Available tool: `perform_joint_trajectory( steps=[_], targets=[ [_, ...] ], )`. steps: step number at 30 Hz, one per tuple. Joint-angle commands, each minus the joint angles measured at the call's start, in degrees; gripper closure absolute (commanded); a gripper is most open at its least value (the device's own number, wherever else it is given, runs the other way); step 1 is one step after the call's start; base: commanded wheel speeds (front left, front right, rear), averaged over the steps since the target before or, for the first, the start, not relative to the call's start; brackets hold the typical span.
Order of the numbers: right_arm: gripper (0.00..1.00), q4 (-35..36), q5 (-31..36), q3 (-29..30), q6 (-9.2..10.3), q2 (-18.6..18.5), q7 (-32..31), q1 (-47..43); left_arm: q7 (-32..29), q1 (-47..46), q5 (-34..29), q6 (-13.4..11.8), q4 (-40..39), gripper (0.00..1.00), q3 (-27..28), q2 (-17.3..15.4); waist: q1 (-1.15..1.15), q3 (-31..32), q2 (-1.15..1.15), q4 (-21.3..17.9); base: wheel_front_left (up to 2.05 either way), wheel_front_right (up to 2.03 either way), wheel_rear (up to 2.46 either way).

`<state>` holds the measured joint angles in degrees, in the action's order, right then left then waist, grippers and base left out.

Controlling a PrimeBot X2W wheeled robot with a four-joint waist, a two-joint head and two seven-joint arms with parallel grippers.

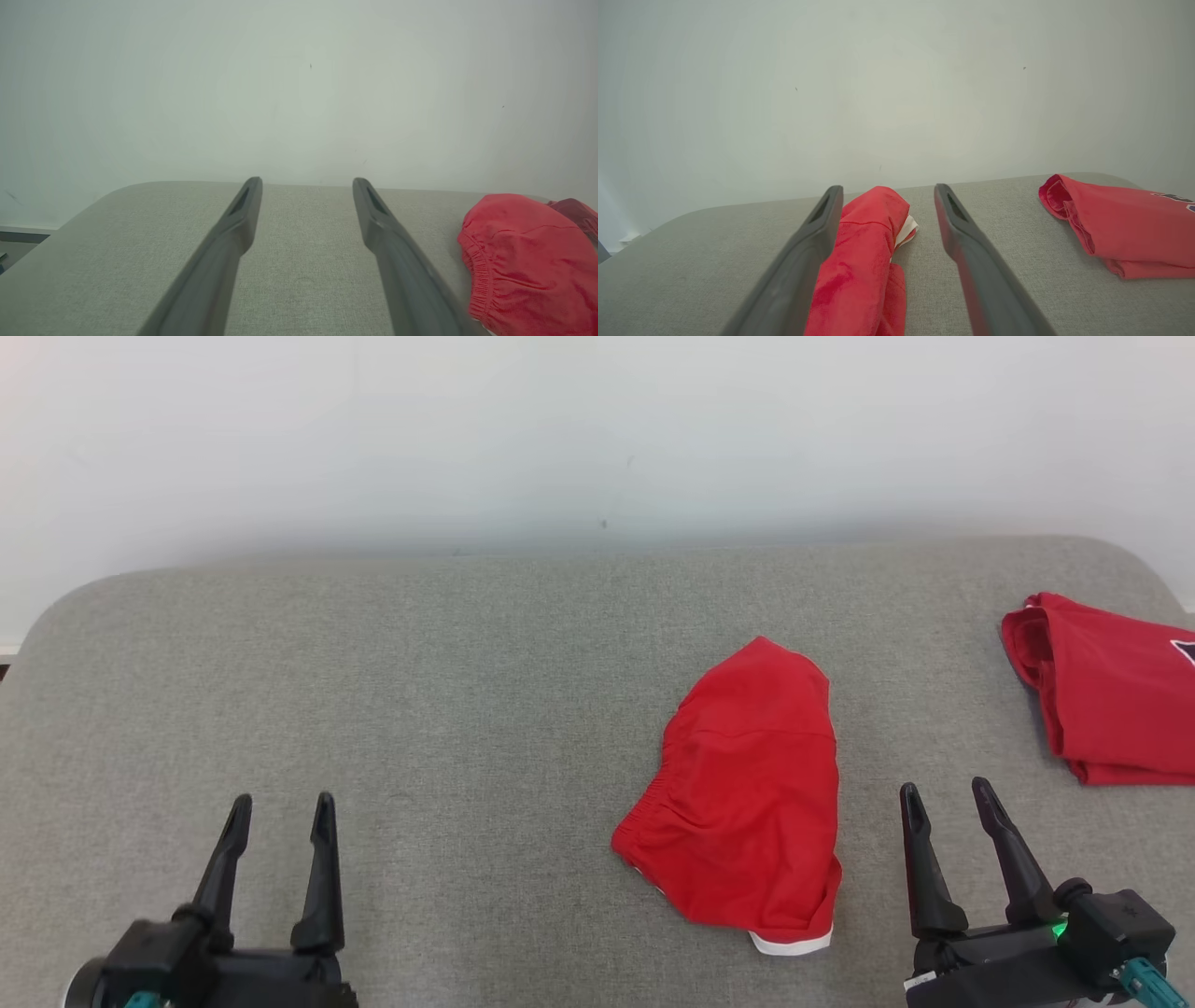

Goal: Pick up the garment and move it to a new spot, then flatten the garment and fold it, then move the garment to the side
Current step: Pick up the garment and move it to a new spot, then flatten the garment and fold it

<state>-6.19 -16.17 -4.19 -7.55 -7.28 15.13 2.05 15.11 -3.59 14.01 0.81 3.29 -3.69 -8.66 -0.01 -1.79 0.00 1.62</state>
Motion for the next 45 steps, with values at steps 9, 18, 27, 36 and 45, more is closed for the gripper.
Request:
perform_joint_trajectory(
  steps=[9,18,27,36,45],
  targets=[
    [0.00,0.2,-0.2,0.0,0.15,-0.5,0.0,-1.6,0.0,5.8,-2.3,2.1,-2.3,0.00,4.2,3.1,0.01,-0.1,0.00,0.6,0.00,0.00,0.00],
    [0.00,-0.6,-0.4,0.1,0.15,-0.4,0.0,-2.0,0.0,6.6,-3.4,3.7,-1.5,0.00,6.1,5.1,0.01,-0.7,0.00,0.9,0.00,0.00,0.00],
    [0.00,-0.7,-0.6,-0.1,0.15,-0.4,0.0,-1.9,0.0,6.0,-4.7,4.7,-0.7,0.00,7.2,5.6,0.01,-1.1,0.00,0.6,0.00,0.00,0.00],
    [0.00,-0.5,-0.7,-0.1,0.15,-0.6,0.0,-1.0,0.0,4.2,-5.5,5.2,-0.3,0.00,6.8,5.8,0.01,-2.2,0.00,0.0,0.00,0.00,0.00],
    [0.00,-0.6,-1.2,-0.4,0.15,-1.0,0.0,0.6,0.0,-5.8,-6.8,6.4,4.5,0.00,-1.0,5.8,0.01,-4.9,0.00,-2.5,0.00,0.00,0.00]
  ],
)
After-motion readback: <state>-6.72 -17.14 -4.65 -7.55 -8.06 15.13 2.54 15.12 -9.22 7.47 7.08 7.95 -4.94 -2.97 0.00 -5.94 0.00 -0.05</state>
